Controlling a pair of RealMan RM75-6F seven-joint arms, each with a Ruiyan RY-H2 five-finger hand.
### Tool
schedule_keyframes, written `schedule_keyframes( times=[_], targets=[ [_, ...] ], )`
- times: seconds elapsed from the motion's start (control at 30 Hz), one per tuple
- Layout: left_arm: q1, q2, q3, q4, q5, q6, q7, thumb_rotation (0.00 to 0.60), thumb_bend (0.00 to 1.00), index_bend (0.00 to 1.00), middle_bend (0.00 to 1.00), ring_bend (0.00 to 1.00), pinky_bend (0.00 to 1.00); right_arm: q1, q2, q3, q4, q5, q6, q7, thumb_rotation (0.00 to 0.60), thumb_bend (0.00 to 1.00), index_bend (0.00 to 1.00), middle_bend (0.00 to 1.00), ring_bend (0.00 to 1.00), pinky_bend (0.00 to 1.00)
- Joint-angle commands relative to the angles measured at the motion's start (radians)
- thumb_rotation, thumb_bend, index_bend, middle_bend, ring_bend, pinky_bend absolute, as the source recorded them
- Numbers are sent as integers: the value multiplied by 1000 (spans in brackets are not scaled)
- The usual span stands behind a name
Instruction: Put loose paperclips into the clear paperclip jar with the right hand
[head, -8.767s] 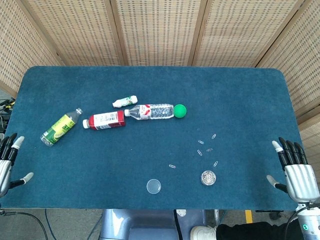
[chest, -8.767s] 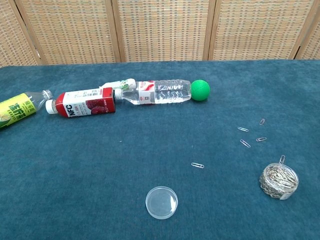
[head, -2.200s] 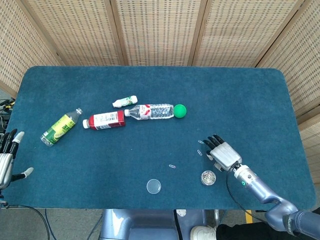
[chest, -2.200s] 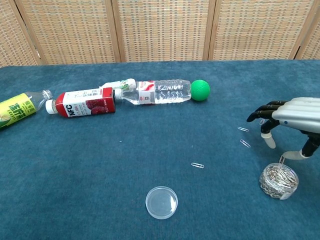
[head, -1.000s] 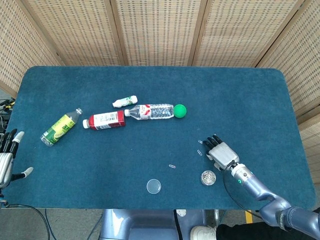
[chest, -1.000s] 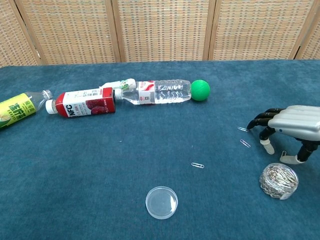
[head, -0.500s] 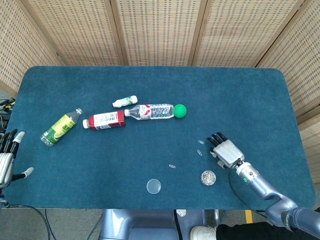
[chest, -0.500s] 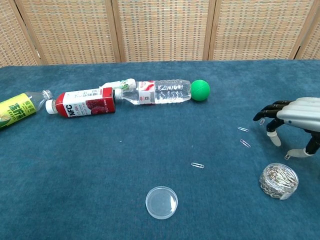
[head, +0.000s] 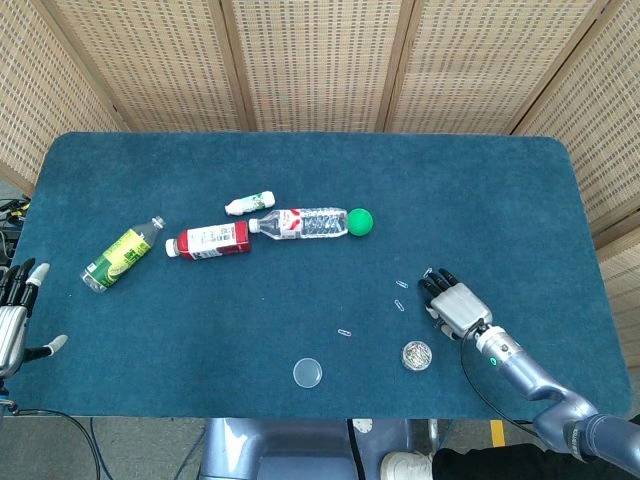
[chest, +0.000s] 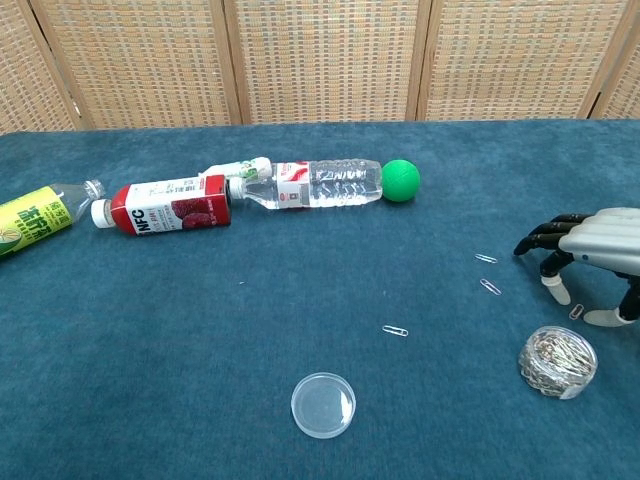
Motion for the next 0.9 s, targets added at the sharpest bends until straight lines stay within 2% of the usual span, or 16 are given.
schedule_keyframes(
  times=[0.03, 0.27, 0.53, 0.9],
  targets=[
    [-1, 0, 0, 1, 0, -1, -1, 600, 0, 0, 0, 0, 0, 0, -9, -3, 13, 0, -5, 10, 600, 289, 487, 84, 0, 0],
    [-1, 1, -1, 0, -2, -1, -2, 600, 0, 0, 0, 0, 0, 1, -22, -6, 31, -9, -3, 20, 600, 293, 503, 84, 0, 0],
    [-1, -1, 0, 2, -2, -2, -1, 600, 0, 0, 0, 0, 0, -1, -27, -5, 44, -13, 8, 32, 600, 299, 604, 84, 0, 0],
    [-2, -4, 1, 4, -3, -3, 5, 600, 0, 0, 0, 0, 0, 3, -37, -1, 56, -9, 0, 39, 600, 436, 604, 84, 0, 0]
  ],
)
